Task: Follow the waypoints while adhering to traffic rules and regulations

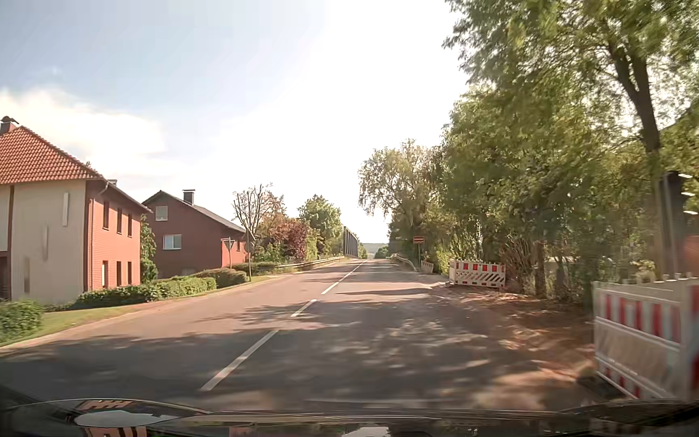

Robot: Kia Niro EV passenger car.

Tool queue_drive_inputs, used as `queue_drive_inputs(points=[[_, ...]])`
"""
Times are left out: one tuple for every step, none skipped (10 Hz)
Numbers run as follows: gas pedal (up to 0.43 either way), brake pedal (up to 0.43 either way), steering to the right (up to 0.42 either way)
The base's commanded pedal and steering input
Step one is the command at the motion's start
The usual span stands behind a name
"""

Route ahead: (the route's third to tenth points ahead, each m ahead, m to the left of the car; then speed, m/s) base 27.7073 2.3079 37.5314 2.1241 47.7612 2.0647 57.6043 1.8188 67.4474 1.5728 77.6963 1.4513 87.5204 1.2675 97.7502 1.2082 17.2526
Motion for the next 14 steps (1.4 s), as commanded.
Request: queue_drive_inputs(points=[[0.209, 0.0, 0.001], [0.22, 0.0, 0.001], [0.22, 0.0, 0.001], [0.22, 0.0, 0.0], [0.22, 0.0, 0.0], [0.22, 0.0, 0.0], [0.22, 0.0, 0.0], [0.22, 0.0, 0.0], [0.22, 0.0, 0.0], [0.22, 0.0, 0.0], [0.228, 0.0, 0.0], [0.228, 0.0, 0.0], [0.228, 0.0, 0.0], [0.228, 0.0, 0.0]])
